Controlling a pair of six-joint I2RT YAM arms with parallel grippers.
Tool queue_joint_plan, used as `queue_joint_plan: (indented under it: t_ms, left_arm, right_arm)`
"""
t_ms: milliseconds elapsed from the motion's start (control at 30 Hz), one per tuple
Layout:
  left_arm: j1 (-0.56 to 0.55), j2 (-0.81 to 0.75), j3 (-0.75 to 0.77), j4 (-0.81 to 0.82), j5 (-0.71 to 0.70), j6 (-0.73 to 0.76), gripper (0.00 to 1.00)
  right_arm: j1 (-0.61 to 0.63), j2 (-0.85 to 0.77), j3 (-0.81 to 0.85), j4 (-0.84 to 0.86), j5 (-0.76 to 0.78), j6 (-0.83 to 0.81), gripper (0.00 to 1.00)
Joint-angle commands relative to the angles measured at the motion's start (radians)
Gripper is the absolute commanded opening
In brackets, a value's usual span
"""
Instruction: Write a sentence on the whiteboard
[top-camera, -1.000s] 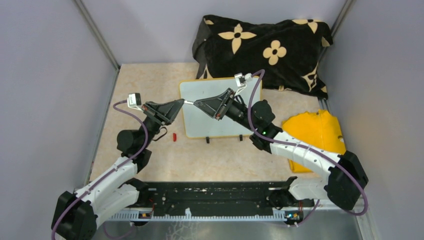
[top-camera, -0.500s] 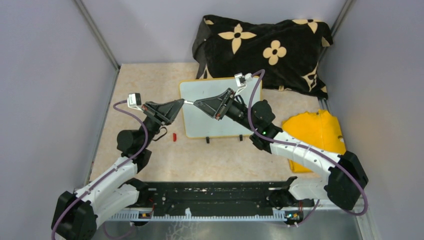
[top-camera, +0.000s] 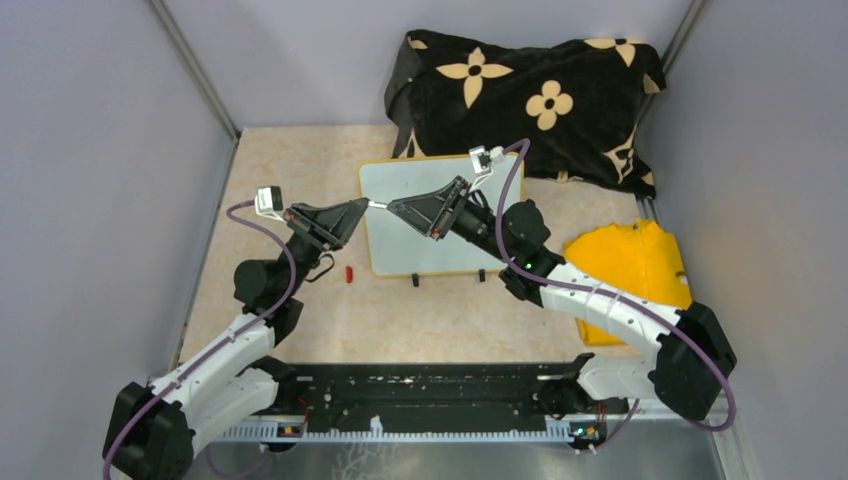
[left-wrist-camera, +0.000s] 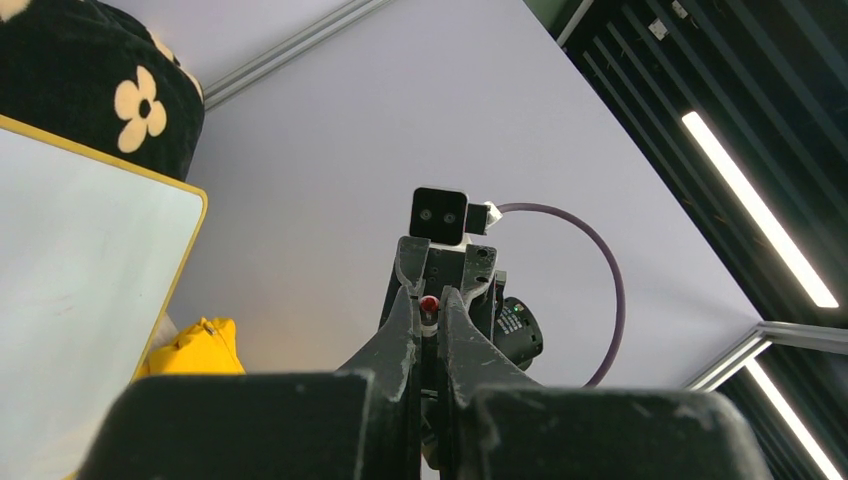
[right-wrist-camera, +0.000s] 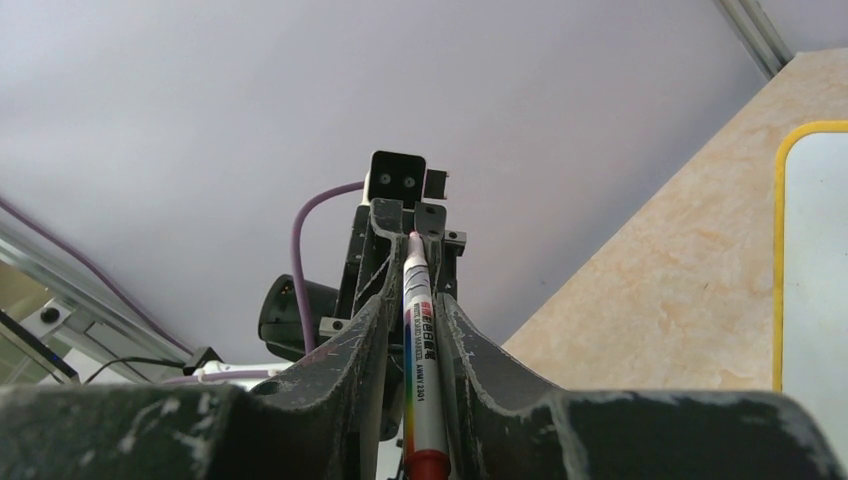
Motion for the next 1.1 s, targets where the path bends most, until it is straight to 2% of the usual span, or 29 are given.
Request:
queue_joint_plan:
  t_ms: [0,200,533,800,900,1067]
  left_arm:
    - [-0.006,0.0,-0.008,0.008,0.012,-0.002,0.0]
    - [-0.01,-0.002,-0.008,0.004,0.011,-0.002,0.0]
    - [-0.01,0.002,-0.009,0.005,0.003,0.002,0.0]
    - [-0.01,-0.004,-0.008,-0.003,-0.005,0.011,0.0]
    - [-0.01,-0.004,-0.007,-0.005,-0.005,0.013,0.0]
    - [-0.01,-0.004,-0.006,-0.01,-0.002,0.015,0.0]
  right_arm:
    - [-0.004,0.003,0.048,0.053,0.008,0.003,0.25]
    - [-0.004,0.0,0.046,0.044,0.018,0.003,0.3]
    - [-0.004,0.002,0.047,0.051,-0.003,0.002,0.15]
    - [-0.004,0.006,0.049,0.057,-0.027,0.009,0.23]
    - [-0.003,0.007,0.05,0.056,-0.032,0.009,0.19]
    - [-0.004,0.006,0.049,0.06,-0.034,0.006,0.03]
